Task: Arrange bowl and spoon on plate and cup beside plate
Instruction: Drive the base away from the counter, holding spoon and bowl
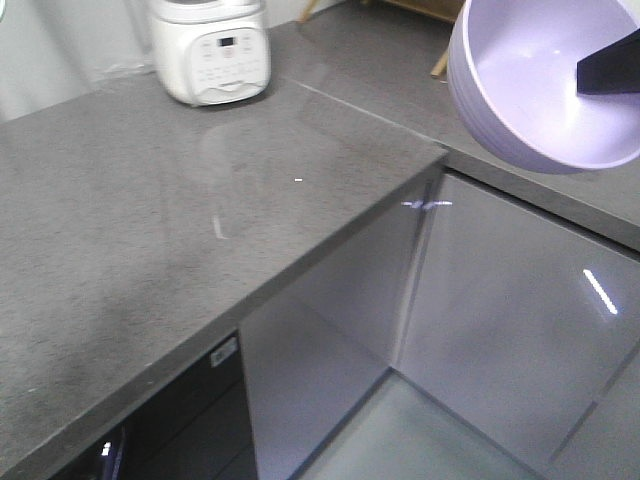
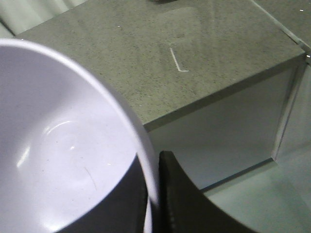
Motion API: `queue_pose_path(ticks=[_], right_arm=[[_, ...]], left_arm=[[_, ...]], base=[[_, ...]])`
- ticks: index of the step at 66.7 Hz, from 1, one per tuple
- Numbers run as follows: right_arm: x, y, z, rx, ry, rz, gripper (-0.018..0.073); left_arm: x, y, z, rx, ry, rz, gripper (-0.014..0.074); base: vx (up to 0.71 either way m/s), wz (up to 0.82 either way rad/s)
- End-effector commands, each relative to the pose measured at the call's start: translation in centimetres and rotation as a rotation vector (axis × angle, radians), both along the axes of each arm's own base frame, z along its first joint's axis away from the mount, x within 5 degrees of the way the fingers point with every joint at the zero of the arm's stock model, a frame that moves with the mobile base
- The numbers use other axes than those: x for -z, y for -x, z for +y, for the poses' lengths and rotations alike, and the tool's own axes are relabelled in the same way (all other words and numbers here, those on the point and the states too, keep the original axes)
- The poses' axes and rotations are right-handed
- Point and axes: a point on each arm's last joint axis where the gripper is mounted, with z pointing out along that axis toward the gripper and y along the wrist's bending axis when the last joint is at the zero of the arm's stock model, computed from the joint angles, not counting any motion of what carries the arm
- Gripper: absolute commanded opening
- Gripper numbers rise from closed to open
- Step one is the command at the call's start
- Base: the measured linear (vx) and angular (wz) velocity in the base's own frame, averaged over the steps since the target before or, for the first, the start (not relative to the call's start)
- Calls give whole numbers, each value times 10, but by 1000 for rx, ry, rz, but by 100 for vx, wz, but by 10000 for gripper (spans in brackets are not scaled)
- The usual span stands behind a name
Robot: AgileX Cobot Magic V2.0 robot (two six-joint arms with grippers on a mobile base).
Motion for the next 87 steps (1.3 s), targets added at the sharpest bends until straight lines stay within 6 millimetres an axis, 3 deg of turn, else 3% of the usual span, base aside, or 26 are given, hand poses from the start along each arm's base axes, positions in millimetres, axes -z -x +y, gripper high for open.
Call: queue_pose_path(ticks=[1,52,87], right_arm=[[-18,8,3,7,-38,-97,-6],[-18,8,3,8,-38,-97,-6],[-18,8,3,8,-38,-97,-6]], left_arm=[[-15,5,0,-9,41,-93,-7],[-15,5,0,-9,41,-93,-7],[-15,5,0,-9,41,-93,-7]], base=[[-4,-51],[-5,-53],[-5,-29]])
